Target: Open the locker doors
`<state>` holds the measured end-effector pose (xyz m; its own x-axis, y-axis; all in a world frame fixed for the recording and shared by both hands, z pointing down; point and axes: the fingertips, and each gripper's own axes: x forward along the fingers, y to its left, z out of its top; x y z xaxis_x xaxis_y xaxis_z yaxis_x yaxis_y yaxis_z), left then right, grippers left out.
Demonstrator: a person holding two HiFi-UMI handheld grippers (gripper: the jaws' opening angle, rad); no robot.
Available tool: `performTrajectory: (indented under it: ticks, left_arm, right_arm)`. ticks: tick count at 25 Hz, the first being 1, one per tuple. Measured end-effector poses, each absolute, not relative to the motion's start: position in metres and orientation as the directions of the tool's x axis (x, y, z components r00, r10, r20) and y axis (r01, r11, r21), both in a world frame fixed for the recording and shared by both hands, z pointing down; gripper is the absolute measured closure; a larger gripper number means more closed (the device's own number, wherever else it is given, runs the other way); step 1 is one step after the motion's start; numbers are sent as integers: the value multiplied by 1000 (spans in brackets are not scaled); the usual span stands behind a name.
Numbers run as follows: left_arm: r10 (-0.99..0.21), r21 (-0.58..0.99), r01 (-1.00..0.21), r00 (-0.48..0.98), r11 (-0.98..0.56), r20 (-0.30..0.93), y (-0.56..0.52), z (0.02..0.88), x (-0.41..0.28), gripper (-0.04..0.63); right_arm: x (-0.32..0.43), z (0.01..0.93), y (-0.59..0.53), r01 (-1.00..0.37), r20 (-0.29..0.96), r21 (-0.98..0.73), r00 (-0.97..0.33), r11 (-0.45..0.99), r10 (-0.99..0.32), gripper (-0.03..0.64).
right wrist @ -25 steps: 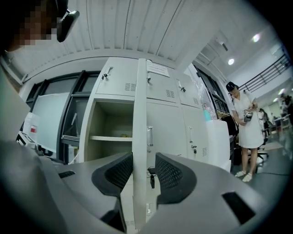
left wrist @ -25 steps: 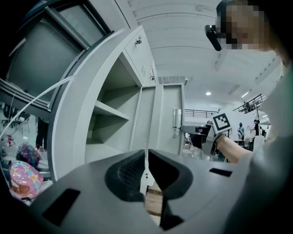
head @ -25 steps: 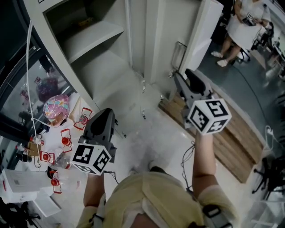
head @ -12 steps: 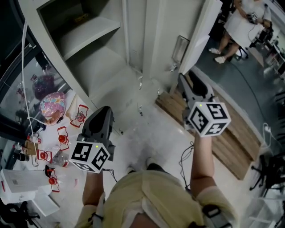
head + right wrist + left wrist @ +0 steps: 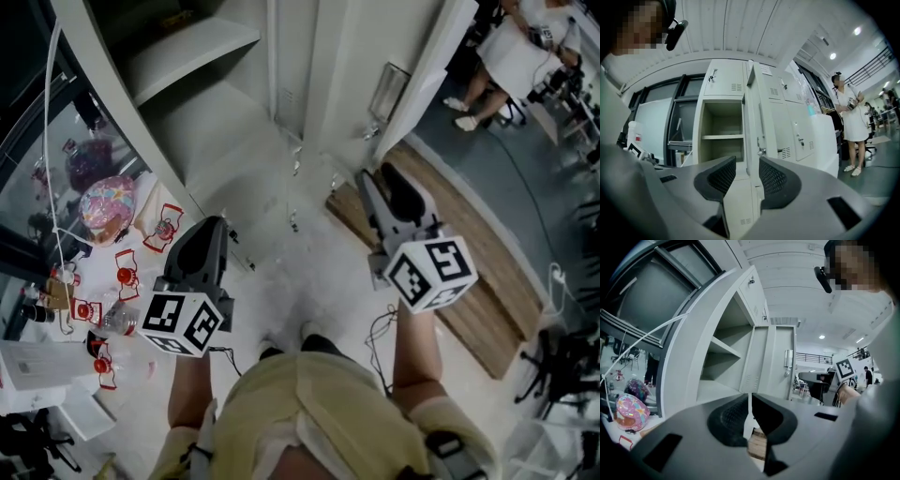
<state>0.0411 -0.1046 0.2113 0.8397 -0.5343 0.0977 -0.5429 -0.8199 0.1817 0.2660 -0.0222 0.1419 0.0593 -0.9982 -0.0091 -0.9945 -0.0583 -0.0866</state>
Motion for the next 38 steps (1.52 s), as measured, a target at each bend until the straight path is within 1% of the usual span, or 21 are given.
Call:
performTrajectory:
  ticks: [4,10,19,21,24,30,35,38]
  left_arm:
    - [-578,187,-588,808,-787,112,-107,218,24,591]
    - [-664,206,-677,735,-706,140,-113,234,-20,591]
    - [-763,260,-776,623,-575,171,-115,266,-79,591]
    - [-783,275,-794,597,-543,175,-115,276,-87,591]
    - [-803,296,-817,560,-495,202,-114,293,-95,591]
    - [-817,306,-837,528,-454,231,-114,316,-103,591]
    - [-832,342,-848,497,-406,246,-117,340,-106,591]
    - [-830,348,-847,498,-403,252,-119,354,-101,591]
  right_arm:
    - [238,151,-34,-996,1,-85,-37,37,-999,466]
    - [189,189,-70,-979,66,-104,-184,177,-981,466]
    - [120,254,-118,-931,140,-58,-366,361,-920,466]
    - [110,275,-128,-922,159,-47,-386,384,-909,466]
    - [98,311,-139,-912,205,-72,-409,404,-889,466]
    - [71,372,-159,-878,257,-107,-478,467,-840,466]
    - [56,415,-177,-870,294,-103,-490,482,-821,466]
    - [51,436,-188,-869,312,-102,-491,485,-813,466]
